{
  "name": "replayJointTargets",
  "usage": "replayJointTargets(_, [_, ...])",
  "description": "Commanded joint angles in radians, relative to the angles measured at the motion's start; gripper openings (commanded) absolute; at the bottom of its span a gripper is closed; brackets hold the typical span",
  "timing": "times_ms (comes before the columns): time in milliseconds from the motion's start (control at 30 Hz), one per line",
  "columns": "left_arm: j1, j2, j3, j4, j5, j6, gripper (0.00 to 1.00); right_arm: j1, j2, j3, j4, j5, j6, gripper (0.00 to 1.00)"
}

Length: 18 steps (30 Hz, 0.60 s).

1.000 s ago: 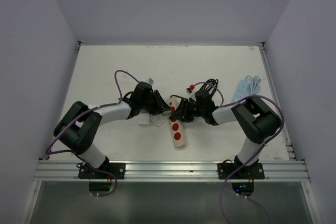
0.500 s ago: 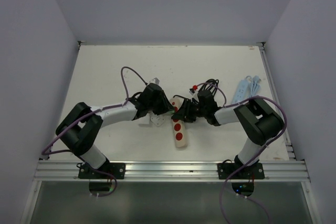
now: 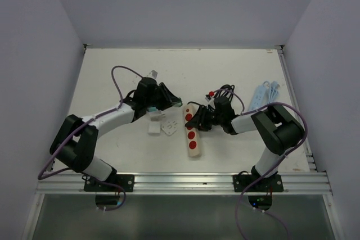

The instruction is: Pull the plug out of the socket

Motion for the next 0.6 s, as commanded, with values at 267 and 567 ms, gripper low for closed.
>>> replayJointTargets(267, [0.084,-0.165,0.035,0.007,0.001,0.065,0.00,-0.043,0.100,-0.111,-0.340,0.254,-0.078,0.00])
replayJointTargets(567, [0.381,-0.390,-0.209,-0.010,0.069,0.149,0.00,-0.044,0.111,-0.109,-0.323,0.232,-0.088,0.00])
